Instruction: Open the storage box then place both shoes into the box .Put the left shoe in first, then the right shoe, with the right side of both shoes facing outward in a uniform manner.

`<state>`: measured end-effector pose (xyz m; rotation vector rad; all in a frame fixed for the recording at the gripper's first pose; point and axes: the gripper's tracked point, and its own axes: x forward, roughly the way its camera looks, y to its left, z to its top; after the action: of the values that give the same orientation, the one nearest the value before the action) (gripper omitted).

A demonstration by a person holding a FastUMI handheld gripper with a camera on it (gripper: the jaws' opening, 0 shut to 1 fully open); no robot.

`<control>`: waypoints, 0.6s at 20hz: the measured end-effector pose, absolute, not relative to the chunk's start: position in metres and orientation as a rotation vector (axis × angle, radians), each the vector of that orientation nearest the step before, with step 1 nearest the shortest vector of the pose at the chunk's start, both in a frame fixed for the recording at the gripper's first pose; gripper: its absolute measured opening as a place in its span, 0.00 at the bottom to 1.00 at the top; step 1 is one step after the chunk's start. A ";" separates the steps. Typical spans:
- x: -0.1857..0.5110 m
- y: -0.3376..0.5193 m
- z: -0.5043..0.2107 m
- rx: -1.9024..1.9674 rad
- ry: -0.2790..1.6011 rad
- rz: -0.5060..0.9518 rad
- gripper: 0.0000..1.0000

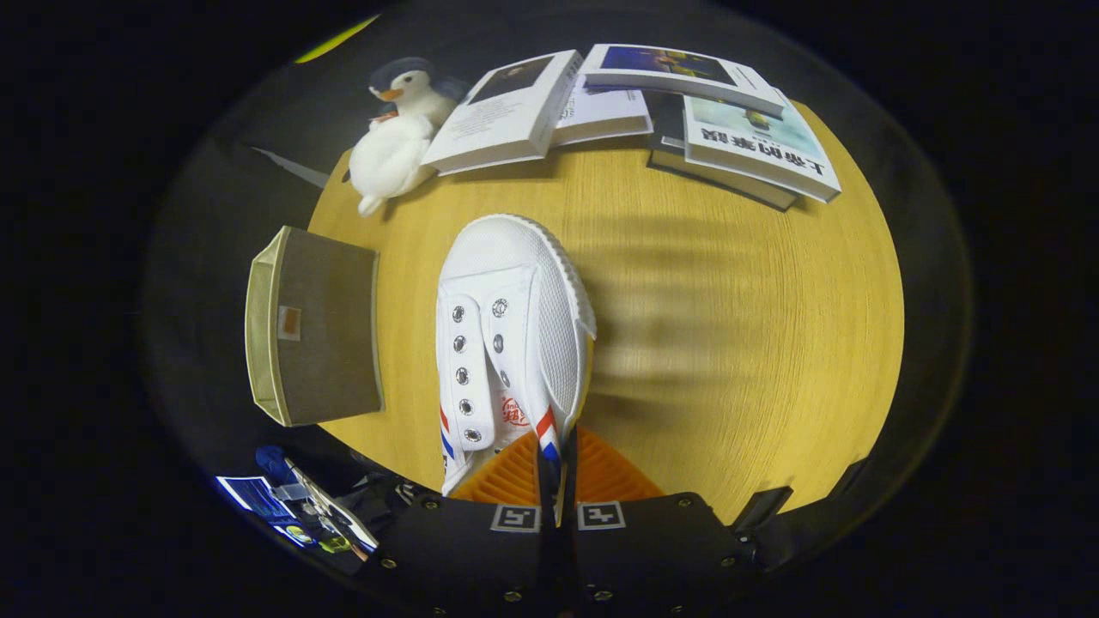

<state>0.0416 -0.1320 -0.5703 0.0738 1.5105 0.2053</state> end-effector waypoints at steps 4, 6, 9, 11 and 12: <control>0.043 -0.090 -0.539 0.021 1.483 0.270 0.02; 0.042 -0.068 -0.528 0.000 1.474 0.302 0.02; 0.040 -0.035 -0.517 -0.020 1.475 0.349 0.02; 0.041 -0.014 -0.513 -0.048 1.470 0.373 0.02; 0.041 -0.004 -0.512 -0.061 1.469 0.387 0.02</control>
<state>0.0410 -0.0037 -0.5120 -0.0609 1.4686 0.3866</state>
